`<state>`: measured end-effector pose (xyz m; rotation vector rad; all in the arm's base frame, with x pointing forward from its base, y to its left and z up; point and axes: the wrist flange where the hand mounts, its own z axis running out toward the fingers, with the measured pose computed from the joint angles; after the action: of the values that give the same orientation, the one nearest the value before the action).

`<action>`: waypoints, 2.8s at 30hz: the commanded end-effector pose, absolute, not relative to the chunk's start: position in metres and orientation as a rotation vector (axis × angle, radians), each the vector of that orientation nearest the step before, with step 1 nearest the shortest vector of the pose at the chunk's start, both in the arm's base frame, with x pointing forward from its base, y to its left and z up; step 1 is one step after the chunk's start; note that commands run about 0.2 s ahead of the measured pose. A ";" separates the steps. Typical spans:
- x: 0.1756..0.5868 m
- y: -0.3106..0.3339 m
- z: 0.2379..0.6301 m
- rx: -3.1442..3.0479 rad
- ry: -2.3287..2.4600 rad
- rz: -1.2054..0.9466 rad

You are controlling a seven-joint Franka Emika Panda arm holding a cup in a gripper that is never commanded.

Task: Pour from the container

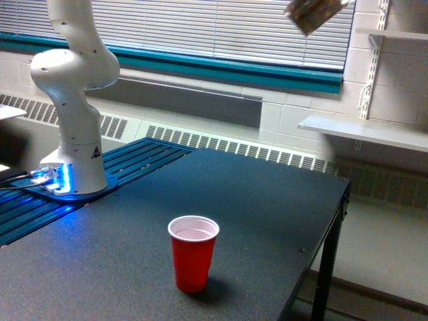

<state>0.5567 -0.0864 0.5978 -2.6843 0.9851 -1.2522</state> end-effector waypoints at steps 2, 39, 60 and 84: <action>0.533 -0.126 0.566 -2.691 1.084 -1.242; 0.418 -0.215 0.400 -2.952 1.303 -0.880; 0.402 -0.209 0.354 -3.122 1.314 -0.696; 0.413 -0.208 0.332 -3.290 1.365 -0.544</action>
<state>0.4098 -0.2115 0.3330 -3.2781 1.3294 -0.5465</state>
